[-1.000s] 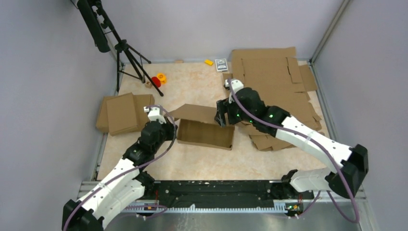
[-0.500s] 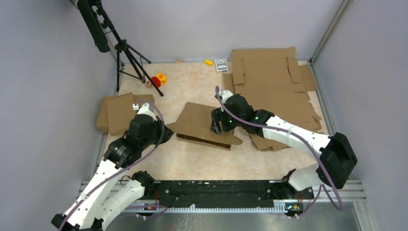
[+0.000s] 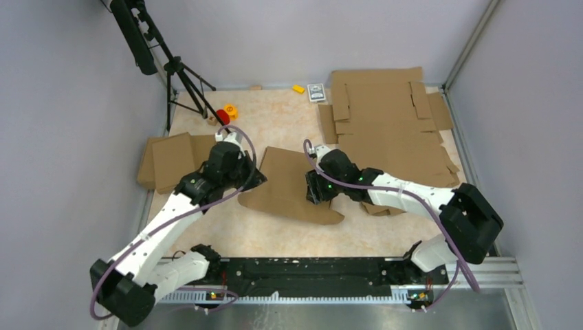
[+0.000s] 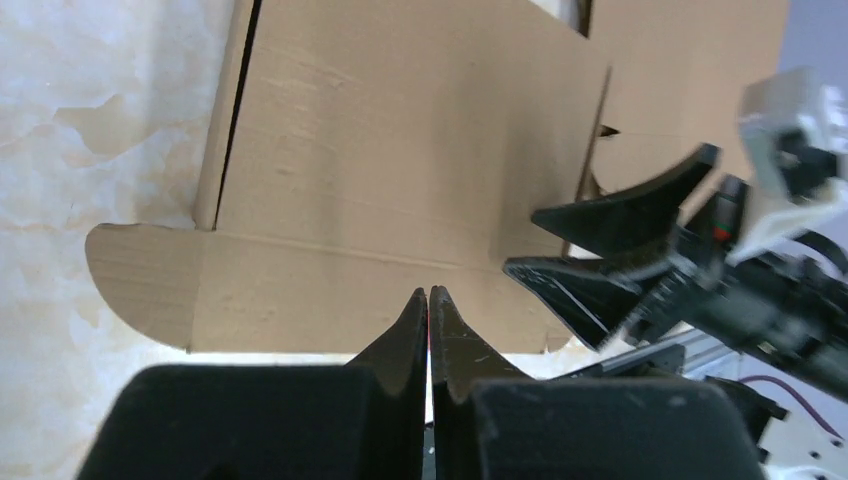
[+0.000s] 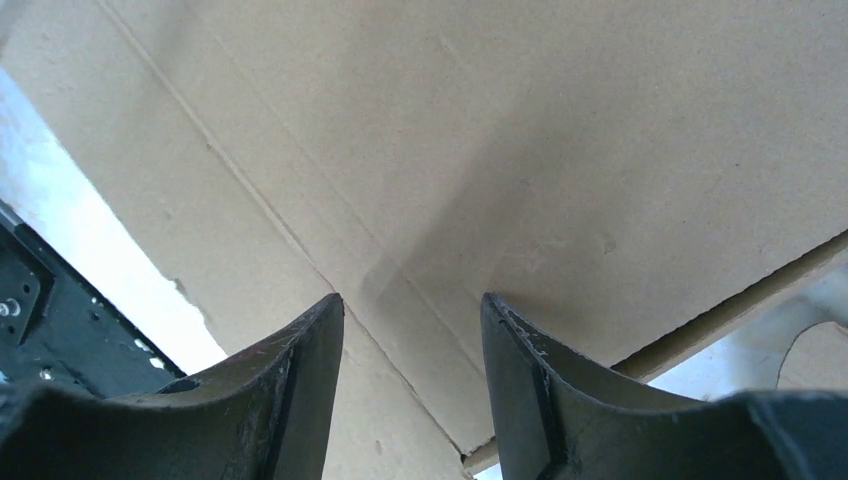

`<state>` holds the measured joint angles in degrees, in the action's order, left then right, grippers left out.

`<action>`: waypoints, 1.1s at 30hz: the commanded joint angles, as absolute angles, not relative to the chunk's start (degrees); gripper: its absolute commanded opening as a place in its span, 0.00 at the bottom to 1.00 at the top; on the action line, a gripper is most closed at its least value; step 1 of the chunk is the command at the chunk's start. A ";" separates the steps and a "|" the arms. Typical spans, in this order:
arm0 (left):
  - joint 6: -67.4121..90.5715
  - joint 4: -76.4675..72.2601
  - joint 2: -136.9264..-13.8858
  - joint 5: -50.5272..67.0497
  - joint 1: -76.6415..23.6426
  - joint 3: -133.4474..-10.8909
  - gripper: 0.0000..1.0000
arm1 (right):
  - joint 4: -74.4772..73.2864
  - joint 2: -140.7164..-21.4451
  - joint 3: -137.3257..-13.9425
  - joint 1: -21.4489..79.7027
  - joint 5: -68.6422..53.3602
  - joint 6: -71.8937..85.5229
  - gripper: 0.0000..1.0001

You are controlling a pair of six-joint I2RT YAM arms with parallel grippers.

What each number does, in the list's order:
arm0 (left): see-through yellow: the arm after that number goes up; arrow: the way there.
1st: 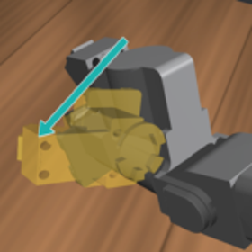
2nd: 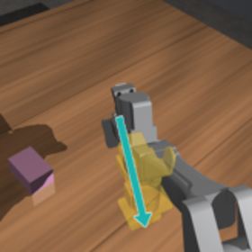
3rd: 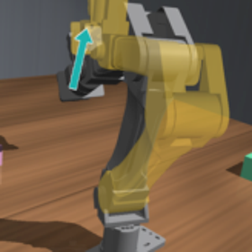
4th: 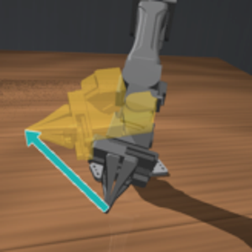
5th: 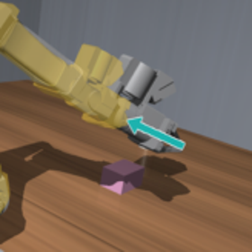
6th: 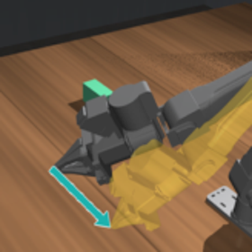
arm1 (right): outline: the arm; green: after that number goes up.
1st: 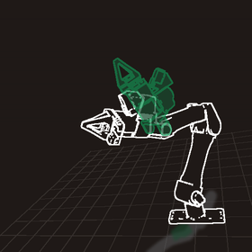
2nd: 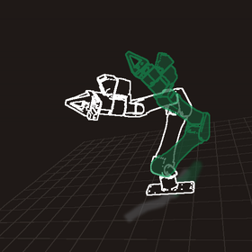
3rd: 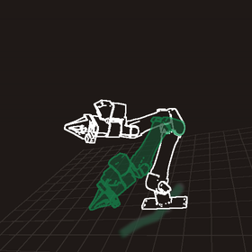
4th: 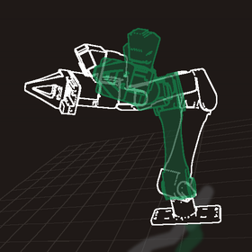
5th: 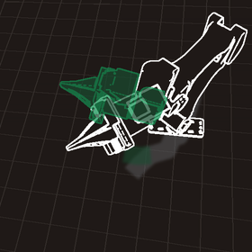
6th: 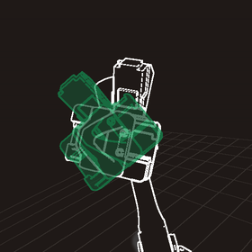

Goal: Fold the paper box

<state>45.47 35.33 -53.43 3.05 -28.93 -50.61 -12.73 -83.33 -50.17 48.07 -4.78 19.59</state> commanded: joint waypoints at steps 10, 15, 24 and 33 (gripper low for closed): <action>38.28 27.09 -70.89 1.54 -25.93 -50.60 0.00 | -16.78 -79.59 -53.15 45.20 -2.39 18.50 0.52; 37.58 23.94 -71.86 2.35 -24.37 -47.36 0.00 | -16.86 -75.81 -51.21 40.88 -3.62 19.47 0.53; 36.81 23.61 -77.12 6.02 -23.47 -44.23 0.00 | -17.51 -79.24 -49.30 39.81 -5.23 19.31 0.54; 33.49 27.18 -71.36 3.92 -23.24 -46.19 0.00 | -21.28 -75.26 -51.41 38.28 -2.14 18.28 0.53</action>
<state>36.73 23.55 -75.29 5.54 -23.40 -45.63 -19.81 -78.85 -49.41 39.62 -3.53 19.05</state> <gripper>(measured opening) 0.001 0.550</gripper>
